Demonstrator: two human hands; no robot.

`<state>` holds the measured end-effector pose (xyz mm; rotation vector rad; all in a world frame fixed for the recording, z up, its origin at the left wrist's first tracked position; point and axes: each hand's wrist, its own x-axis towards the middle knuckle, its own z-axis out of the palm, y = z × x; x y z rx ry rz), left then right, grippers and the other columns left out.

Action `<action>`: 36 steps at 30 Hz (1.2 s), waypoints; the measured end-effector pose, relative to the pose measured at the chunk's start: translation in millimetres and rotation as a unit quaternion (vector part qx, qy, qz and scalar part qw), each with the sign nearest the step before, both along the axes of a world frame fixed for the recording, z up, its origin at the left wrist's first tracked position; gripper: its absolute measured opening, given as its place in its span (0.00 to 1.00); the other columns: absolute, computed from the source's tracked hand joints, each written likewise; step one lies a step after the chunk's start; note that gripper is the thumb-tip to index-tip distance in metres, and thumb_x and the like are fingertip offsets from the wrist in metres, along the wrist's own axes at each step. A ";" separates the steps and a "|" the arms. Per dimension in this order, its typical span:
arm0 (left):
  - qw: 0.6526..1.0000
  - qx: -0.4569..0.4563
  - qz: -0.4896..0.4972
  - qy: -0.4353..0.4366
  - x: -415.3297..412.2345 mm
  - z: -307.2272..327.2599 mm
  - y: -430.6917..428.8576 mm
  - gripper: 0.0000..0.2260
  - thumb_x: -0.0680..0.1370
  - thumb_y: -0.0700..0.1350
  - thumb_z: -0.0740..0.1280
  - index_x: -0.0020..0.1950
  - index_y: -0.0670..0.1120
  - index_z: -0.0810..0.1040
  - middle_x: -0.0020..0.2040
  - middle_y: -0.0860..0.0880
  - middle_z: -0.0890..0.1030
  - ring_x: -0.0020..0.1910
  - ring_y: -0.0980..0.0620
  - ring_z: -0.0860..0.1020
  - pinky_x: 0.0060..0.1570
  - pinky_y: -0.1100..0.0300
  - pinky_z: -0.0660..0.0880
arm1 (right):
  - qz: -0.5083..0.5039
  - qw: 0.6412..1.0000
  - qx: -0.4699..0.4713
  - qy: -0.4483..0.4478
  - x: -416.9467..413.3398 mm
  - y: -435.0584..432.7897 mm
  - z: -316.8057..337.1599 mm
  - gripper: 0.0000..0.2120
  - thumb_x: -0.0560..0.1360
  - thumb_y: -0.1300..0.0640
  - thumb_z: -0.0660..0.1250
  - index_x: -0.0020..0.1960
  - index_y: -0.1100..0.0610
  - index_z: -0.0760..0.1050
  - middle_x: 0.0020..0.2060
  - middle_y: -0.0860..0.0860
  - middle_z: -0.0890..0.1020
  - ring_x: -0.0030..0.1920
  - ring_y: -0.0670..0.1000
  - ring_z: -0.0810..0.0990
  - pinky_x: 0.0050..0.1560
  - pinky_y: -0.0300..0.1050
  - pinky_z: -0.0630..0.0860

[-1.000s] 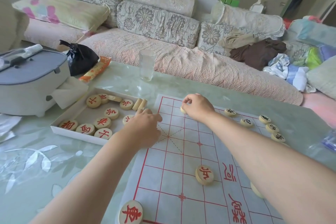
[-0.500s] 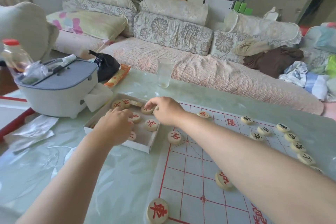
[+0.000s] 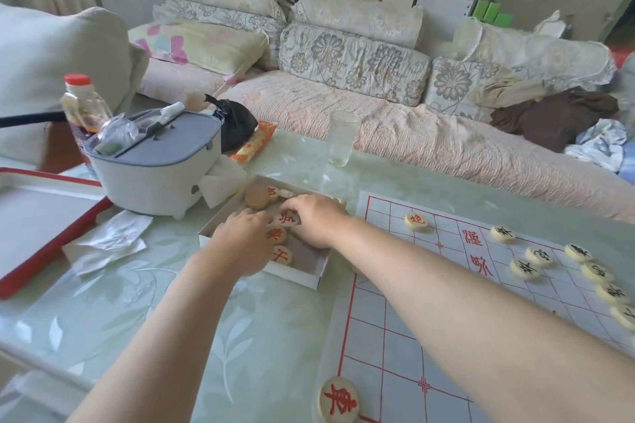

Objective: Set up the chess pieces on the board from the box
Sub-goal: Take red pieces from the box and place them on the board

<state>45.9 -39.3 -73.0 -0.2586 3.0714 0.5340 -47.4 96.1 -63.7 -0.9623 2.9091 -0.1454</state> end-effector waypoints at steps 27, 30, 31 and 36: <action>0.921 0.293 0.162 0.199 1.9 25.1 -0.5 0.17 0.77 0.39 0.61 0.58 0.60 0.74 0.47 0.55 0.78 0.41 0.50 0.79 0.37 0.57 0.77 | 0.009 0.982 -0.182 -0.048 24.3 -2.7 13.4 0.25 0.74 0.53 0.70 0.71 0.48 0.73 0.63 0.49 0.76 0.63 0.51 0.75 0.62 0.47 0.72; 0.924 0.284 0.171 0.189 3.0 25.2 -6.4 0.19 0.77 0.37 0.58 0.58 0.58 0.76 0.49 0.52 0.77 0.40 0.47 0.82 0.37 0.49 0.81 | -0.026 0.993 -0.091 -0.074 28.3 -7.5 6.0 0.22 0.77 0.47 0.65 0.71 0.44 0.71 0.67 0.47 0.72 0.67 0.53 0.72 0.66 0.50 0.71; 0.925 0.285 0.173 0.181 1.6 23.7 -8.8 0.19 0.77 0.35 0.58 0.58 0.57 0.76 0.51 0.51 0.77 0.41 0.46 0.82 0.36 0.49 0.81 | -0.032 0.994 -0.066 -0.083 29.6 -9.5 3.9 0.22 0.77 0.46 0.64 0.71 0.43 0.71 0.69 0.47 0.71 0.68 0.53 0.71 0.65 0.50 0.71; 0.936 0.283 0.160 0.132 -1.0 17.4 -12.6 0.23 0.74 0.37 0.63 0.65 0.57 0.71 0.59 0.46 0.75 0.47 0.45 0.79 0.29 0.61 0.71 | -0.052 0.992 -0.044 -0.110 33.2 -16.9 4.3 0.22 0.77 0.46 0.64 0.71 0.45 0.71 0.69 0.47 0.74 0.68 0.52 0.73 0.64 0.44 0.70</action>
